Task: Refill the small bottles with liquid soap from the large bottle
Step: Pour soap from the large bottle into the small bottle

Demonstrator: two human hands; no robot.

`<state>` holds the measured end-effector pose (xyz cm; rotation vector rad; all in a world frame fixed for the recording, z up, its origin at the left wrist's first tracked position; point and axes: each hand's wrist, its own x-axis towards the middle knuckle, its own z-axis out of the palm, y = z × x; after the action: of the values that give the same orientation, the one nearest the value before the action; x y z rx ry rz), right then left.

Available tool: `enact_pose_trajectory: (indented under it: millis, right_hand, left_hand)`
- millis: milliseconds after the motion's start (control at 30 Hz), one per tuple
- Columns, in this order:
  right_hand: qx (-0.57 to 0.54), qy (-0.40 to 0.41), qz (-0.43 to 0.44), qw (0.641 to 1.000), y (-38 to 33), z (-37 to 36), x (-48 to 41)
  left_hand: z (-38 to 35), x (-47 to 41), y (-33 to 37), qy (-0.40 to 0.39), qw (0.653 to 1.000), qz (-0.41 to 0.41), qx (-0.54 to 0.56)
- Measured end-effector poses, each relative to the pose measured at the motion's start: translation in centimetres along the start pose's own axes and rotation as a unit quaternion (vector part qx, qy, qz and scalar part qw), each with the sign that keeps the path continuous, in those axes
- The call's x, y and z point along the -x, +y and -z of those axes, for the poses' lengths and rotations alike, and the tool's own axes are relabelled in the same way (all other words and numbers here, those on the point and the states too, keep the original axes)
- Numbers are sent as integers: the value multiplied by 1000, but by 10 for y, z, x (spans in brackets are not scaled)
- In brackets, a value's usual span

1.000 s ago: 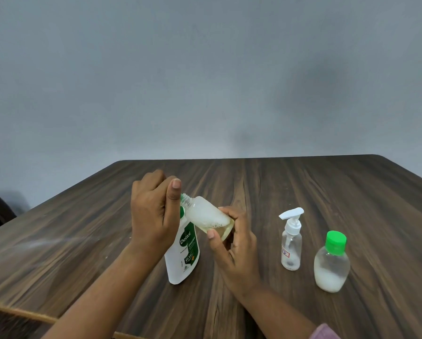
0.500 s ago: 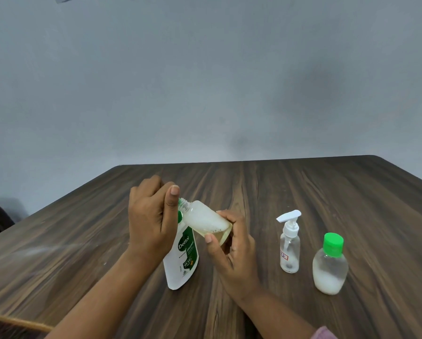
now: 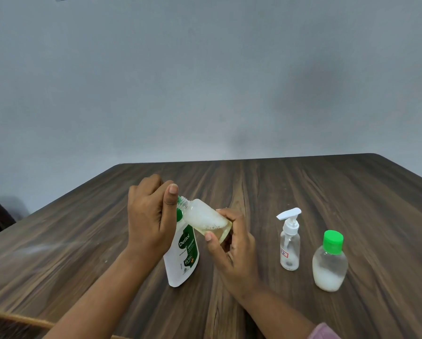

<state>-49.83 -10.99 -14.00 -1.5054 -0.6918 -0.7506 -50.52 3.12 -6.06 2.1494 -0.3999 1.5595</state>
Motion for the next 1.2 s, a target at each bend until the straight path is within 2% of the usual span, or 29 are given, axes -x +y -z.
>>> enact_pose_trajectory:
  millis: [333, 500, 700, 900, 1033, 1200]
  right_hand:
    - [8, -9, -5, 1000, 3, -1, 0]
    - [2, -5, 3, 1000, 2, -1, -1]
    - [2, 0, 5, 1000, 2, 0, 2]
    - [11, -5, -3, 1000, 2, -1, 0]
    - [7, -1, 3, 1000, 2, 0, -1]
    - [4, 3, 4, 1000, 2, 1, 0]
  left_hand:
    - [3, -20, -2, -40, 999, -8, 15]
    - [1, -6, -1, -10, 1000, -8, 11]
    - [3, -2, 1, -11, 1000, -5, 16]
    - [6, -15, -1, -46, 999, -3, 22]
    - [1, -6, 0, -8, 1000, 2, 24]
    - [1, 0, 0, -6, 1000, -3, 17]
